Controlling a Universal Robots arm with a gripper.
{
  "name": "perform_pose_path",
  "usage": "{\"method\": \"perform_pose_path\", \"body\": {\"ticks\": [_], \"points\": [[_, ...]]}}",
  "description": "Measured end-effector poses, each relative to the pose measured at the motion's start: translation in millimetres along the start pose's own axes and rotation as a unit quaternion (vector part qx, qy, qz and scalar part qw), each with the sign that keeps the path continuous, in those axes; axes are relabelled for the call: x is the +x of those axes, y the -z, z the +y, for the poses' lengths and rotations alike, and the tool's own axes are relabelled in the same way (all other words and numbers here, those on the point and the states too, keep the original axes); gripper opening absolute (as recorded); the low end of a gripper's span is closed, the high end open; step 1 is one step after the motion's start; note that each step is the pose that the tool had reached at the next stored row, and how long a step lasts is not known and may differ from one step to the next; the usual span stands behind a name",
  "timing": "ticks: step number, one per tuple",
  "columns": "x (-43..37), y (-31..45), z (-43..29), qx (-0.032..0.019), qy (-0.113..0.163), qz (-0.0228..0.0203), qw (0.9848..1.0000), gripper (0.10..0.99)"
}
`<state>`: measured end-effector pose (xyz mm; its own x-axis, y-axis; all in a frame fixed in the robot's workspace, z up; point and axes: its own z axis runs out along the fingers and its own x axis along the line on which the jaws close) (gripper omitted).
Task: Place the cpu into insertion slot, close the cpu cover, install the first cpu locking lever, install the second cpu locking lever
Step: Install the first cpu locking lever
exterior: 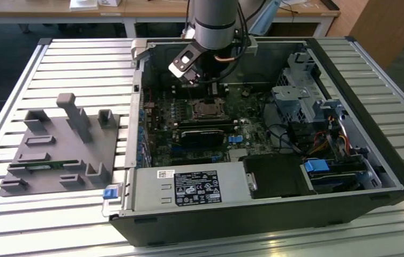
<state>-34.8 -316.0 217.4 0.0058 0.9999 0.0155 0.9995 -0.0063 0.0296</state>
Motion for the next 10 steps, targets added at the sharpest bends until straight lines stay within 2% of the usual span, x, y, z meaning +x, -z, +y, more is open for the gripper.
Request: {"method": "perform_pose_path", "body": {"ticks": [10], "points": [[0.1, 5.2, 0.2, -0.0001, 0.000, 0.0000, 1.0000, 0.106]]}}
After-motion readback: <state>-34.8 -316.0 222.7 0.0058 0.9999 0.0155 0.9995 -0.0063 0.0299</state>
